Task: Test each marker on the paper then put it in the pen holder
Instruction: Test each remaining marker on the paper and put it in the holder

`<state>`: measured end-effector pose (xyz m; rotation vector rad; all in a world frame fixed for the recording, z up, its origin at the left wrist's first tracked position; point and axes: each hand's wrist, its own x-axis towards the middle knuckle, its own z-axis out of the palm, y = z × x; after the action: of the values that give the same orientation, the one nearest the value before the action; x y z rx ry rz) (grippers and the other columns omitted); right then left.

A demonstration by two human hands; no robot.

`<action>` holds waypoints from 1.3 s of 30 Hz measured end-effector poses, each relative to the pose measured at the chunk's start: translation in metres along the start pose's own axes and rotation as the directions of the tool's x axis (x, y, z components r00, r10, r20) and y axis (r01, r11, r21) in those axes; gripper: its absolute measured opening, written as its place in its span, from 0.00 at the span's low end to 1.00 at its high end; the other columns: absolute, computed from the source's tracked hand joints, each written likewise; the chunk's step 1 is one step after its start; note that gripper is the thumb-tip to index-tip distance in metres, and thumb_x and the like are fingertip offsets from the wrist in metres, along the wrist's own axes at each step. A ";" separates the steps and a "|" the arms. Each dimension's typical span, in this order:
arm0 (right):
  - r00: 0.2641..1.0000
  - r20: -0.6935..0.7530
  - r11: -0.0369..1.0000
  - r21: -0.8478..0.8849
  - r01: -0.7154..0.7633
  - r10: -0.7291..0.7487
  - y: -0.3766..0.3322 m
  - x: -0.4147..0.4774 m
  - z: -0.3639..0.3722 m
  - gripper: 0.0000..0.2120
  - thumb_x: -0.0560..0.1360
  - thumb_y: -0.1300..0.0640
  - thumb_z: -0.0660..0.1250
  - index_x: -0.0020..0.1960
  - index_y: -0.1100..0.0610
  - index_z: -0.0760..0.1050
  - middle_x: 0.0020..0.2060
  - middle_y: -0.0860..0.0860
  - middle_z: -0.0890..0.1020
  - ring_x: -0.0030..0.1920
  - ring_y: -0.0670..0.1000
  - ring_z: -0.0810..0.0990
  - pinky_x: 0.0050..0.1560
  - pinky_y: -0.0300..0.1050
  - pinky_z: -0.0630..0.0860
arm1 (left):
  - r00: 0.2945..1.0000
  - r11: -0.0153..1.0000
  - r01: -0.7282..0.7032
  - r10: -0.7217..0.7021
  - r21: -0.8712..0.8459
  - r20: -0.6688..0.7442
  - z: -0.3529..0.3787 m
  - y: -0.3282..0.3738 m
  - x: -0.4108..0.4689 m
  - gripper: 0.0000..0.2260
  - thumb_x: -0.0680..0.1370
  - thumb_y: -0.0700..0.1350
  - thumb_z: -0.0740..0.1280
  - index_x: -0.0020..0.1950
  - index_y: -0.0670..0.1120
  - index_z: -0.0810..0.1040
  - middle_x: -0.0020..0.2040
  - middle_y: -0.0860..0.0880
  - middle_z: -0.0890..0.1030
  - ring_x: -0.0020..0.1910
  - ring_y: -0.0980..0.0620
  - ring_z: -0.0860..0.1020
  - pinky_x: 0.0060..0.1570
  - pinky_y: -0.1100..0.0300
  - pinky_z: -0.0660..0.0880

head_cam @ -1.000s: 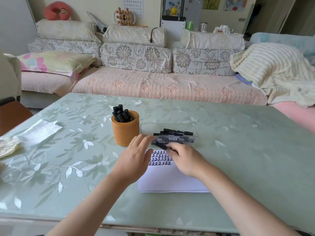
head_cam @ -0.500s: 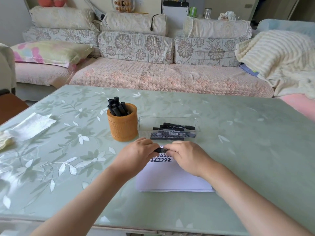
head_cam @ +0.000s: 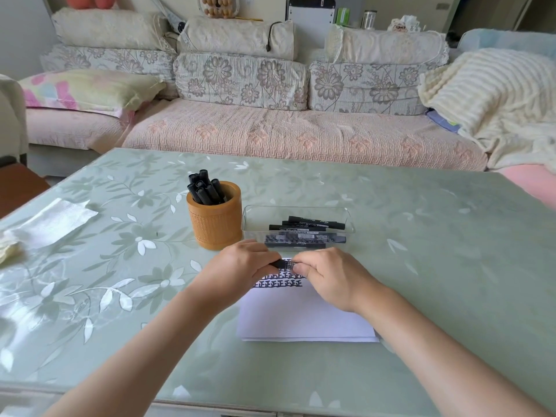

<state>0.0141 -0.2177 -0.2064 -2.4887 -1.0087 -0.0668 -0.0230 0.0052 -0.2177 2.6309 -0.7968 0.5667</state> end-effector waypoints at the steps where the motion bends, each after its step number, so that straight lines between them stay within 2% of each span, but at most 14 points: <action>1: 0.999 -0.026 0.999 -0.029 0.026 -0.027 0.000 0.000 0.001 0.09 0.81 0.47 0.59 0.47 0.49 0.75 0.36 0.47 0.78 0.41 0.54 0.75 0.42 0.51 0.75 | 1.000 1.000 0.014 -0.013 -0.017 0.002 0.000 0.000 0.000 0.16 0.81 0.55 0.57 0.50 0.47 0.80 0.37 0.53 0.77 0.38 0.53 0.73 0.40 0.62 0.69; 3: 0.991 -0.085 0.988 -0.124 0.088 -0.099 0.002 0.001 0.001 0.09 0.79 0.48 0.61 0.54 0.48 0.78 0.40 0.46 0.79 0.42 0.53 0.77 0.39 0.47 0.74 | 0.997 0.996 0.068 -0.066 -0.059 0.035 0.001 0.001 -0.001 0.18 0.80 0.56 0.55 0.50 0.47 0.80 0.37 0.53 0.76 0.38 0.54 0.73 0.40 0.61 0.70; 5: 0.982 -0.106 0.970 -0.203 0.133 -0.157 0.004 0.001 0.000 0.09 0.77 0.50 0.64 0.55 0.48 0.79 0.38 0.45 0.77 0.40 0.52 0.77 0.37 0.43 0.70 | 0.989 0.988 0.128 -0.120 -0.091 0.091 0.001 0.000 -0.003 0.19 0.80 0.57 0.55 0.47 0.46 0.79 0.35 0.53 0.75 0.36 0.55 0.72 0.37 0.60 0.69; 7: 0.977 -0.121 0.964 -0.222 0.144 -0.174 0.009 0.001 -0.001 0.09 0.76 0.51 0.65 0.55 0.48 0.80 0.39 0.45 0.77 0.40 0.52 0.77 0.38 0.43 0.70 | 0.976 0.975 0.191 -0.176 -0.116 0.128 -0.001 -0.008 -0.008 0.14 0.81 0.54 0.59 0.44 0.47 0.78 0.35 0.53 0.75 0.36 0.56 0.71 0.37 0.59 0.69; 10: 0.991 -0.120 0.989 -0.141 0.038 -0.055 0.017 -0.002 -0.005 0.13 0.79 0.50 0.62 0.59 0.49 0.79 0.45 0.45 0.79 0.45 0.52 0.79 0.42 0.44 0.72 | 0.957 0.953 0.281 -0.269 -0.110 0.111 -0.004 -0.023 -0.019 0.08 0.81 0.47 0.63 0.51 0.48 0.81 0.41 0.54 0.76 0.40 0.58 0.73 0.42 0.59 0.72; 16: 0.992 -0.120 0.999 0.013 -0.046 0.047 0.019 -0.002 0.001 0.15 0.81 0.54 0.61 0.66 0.52 0.77 0.52 0.44 0.76 0.50 0.50 0.78 0.50 0.43 0.72 | 0.888 0.886 0.452 -0.458 0.103 0.045 -0.002 -0.038 -0.034 0.12 0.81 0.45 0.61 0.63 0.51 0.77 0.54 0.51 0.78 0.51 0.46 0.78 0.45 0.48 0.77; 20: 0.992 -0.105 0.996 0.061 -0.060 0.067 0.013 -0.004 0.003 0.20 0.81 0.58 0.58 0.73 0.51 0.68 0.56 0.41 0.73 0.56 0.44 0.75 0.54 0.37 0.68 | 0.854 0.836 0.518 -0.517 0.183 -0.056 -0.001 -0.032 -0.034 0.08 0.79 0.47 0.66 0.58 0.50 0.77 0.51 0.53 0.80 0.53 0.48 0.77 0.39 0.55 0.74; 22: 0.993 -0.095 0.992 0.108 -0.067 0.077 0.009 -0.006 0.003 0.19 0.80 0.61 0.59 0.69 0.48 0.69 0.54 0.37 0.72 0.56 0.39 0.72 0.52 0.30 0.65 | 0.851 0.830 0.523 -0.521 0.192 -0.067 0.002 -0.030 -0.033 0.07 0.78 0.48 0.66 0.55 0.50 0.77 0.50 0.53 0.79 0.54 0.49 0.76 0.36 0.57 0.69; 25: 0.990 -0.137 0.989 0.148 -0.009 0.030 0.009 -0.008 0.003 0.13 0.79 0.63 0.60 0.57 0.47 0.72 0.48 0.37 0.74 0.48 0.40 0.75 0.48 0.36 0.68 | 0.852 0.828 0.520 -0.519 0.212 -0.065 0.007 -0.033 -0.034 0.08 0.78 0.49 0.66 0.56 0.51 0.77 0.51 0.53 0.78 0.54 0.48 0.75 0.36 0.57 0.69; 27: 0.988 -0.153 0.982 0.189 -0.005 0.035 0.012 -0.008 0.004 0.14 0.79 0.64 0.60 0.54 0.48 0.76 0.47 0.39 0.74 0.43 0.41 0.75 0.46 0.35 0.68 | 0.841 0.815 0.539 -0.534 0.211 -0.085 0.008 -0.032 -0.032 0.09 0.78 0.49 0.65 0.58 0.50 0.77 0.52 0.52 0.78 0.54 0.47 0.76 0.37 0.55 0.72; 31: 0.988 -0.125 0.944 0.326 -0.050 0.096 0.014 -0.012 0.001 0.27 0.76 0.71 0.53 0.60 0.47 0.79 0.48 0.36 0.75 0.40 0.44 0.78 0.47 0.37 0.73 | 0.880 0.865 0.467 -0.436 0.182 -0.186 0.005 -0.022 -0.027 0.08 0.77 0.48 0.66 0.54 0.49 0.79 0.49 0.52 0.77 0.50 0.47 0.76 0.40 0.55 0.74; 34: 0.984 -0.111 0.905 0.418 -0.079 0.137 0.019 -0.015 0.003 0.33 0.72 0.77 0.51 0.62 0.47 0.78 0.44 0.38 0.74 0.42 0.47 0.75 0.47 0.37 0.72 | 0.940 0.946 0.317 -0.304 0.064 -0.155 0.005 -0.002 -0.023 0.09 0.78 0.51 0.62 0.53 0.50 0.79 0.49 0.54 0.76 0.48 0.51 0.75 0.43 0.56 0.75; 36: 0.980 -0.109 0.884 0.457 -0.100 0.168 0.021 -0.018 0.006 0.30 0.73 0.75 0.56 0.60 0.45 0.78 0.41 0.37 0.75 0.40 0.46 0.74 0.46 0.39 0.72 | 0.971 0.976 0.217 -0.216 -0.003 -0.099 0.010 0.015 -0.023 0.10 0.78 0.53 0.62 0.53 0.51 0.80 0.49 0.54 0.76 0.47 0.52 0.75 0.44 0.57 0.74; 39: 0.971 -0.161 0.885 0.458 -0.086 0.177 0.019 -0.025 0.008 0.13 0.74 0.62 0.72 0.52 0.45 0.77 0.36 0.42 0.76 0.32 0.44 0.70 0.39 0.37 0.68 | 0.995 0.995 0.100 -0.100 -0.023 -0.014 0.021 0.035 -0.028 0.08 0.78 0.54 0.63 0.52 0.55 0.80 0.49 0.54 0.76 0.46 0.52 0.75 0.42 0.57 0.73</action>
<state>0.0075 -0.2430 -0.2260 -2.0695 -0.6755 -0.0339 -0.0587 -0.0187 -0.2418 2.6259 -0.6583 0.5469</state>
